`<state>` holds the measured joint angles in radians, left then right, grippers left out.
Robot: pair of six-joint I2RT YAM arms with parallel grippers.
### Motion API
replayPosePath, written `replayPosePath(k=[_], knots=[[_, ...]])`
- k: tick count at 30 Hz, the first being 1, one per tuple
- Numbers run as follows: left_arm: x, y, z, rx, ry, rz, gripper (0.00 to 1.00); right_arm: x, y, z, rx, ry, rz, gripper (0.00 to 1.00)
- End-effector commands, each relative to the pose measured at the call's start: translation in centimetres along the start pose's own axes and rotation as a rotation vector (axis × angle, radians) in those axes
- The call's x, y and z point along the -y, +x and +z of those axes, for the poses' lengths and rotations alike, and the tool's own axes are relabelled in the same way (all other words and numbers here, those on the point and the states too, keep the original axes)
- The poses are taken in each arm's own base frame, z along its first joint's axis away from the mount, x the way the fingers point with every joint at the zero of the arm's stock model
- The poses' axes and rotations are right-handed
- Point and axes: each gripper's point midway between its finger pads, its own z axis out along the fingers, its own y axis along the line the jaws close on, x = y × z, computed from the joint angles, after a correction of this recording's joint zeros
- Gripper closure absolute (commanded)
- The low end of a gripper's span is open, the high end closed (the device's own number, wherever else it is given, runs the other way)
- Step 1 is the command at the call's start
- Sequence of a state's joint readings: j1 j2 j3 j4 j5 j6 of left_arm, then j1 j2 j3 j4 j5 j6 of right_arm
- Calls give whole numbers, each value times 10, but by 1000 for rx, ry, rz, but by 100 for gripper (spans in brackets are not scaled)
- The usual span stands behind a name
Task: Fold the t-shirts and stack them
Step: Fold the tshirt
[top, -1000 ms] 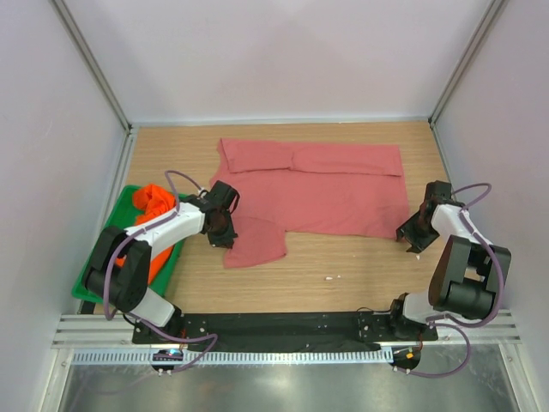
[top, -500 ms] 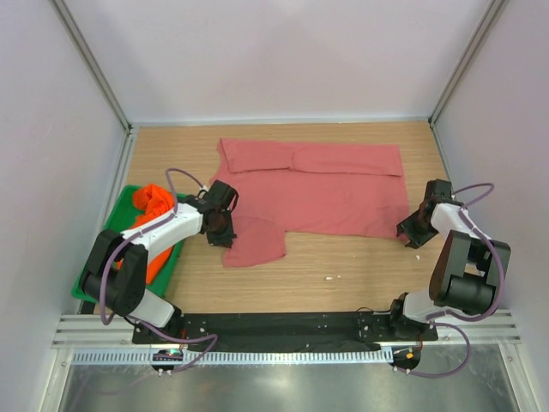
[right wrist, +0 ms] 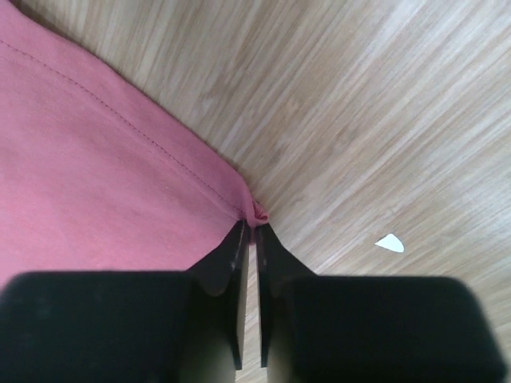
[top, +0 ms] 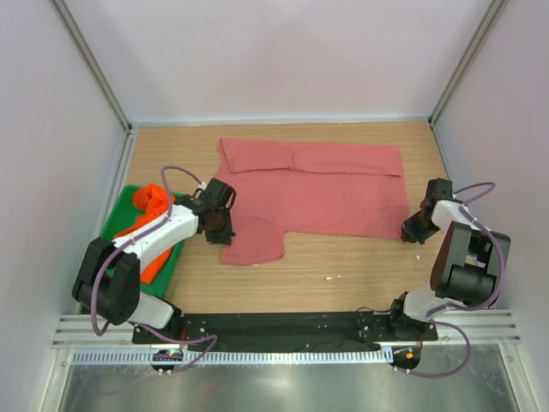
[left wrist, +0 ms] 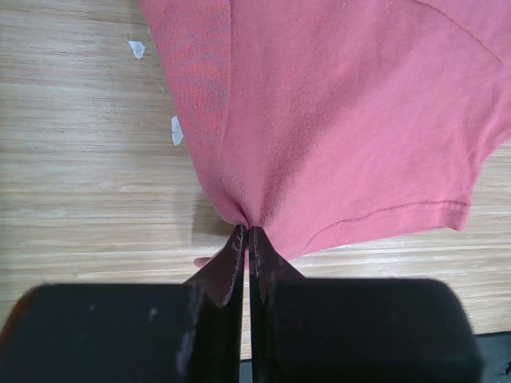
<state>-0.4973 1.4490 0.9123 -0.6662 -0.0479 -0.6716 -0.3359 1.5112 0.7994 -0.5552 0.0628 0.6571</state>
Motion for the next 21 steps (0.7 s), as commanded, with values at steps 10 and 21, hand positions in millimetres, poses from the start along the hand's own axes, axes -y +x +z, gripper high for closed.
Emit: replayPosePath(k=[10, 21], knots=[[8, -11, -39, 92, 82, 7, 100, 26, 16, -10, -21, 67, -71, 99], [38, -93, -42, 156, 76, -37, 100, -23, -35, -14, -5, -1, -96, 99]])
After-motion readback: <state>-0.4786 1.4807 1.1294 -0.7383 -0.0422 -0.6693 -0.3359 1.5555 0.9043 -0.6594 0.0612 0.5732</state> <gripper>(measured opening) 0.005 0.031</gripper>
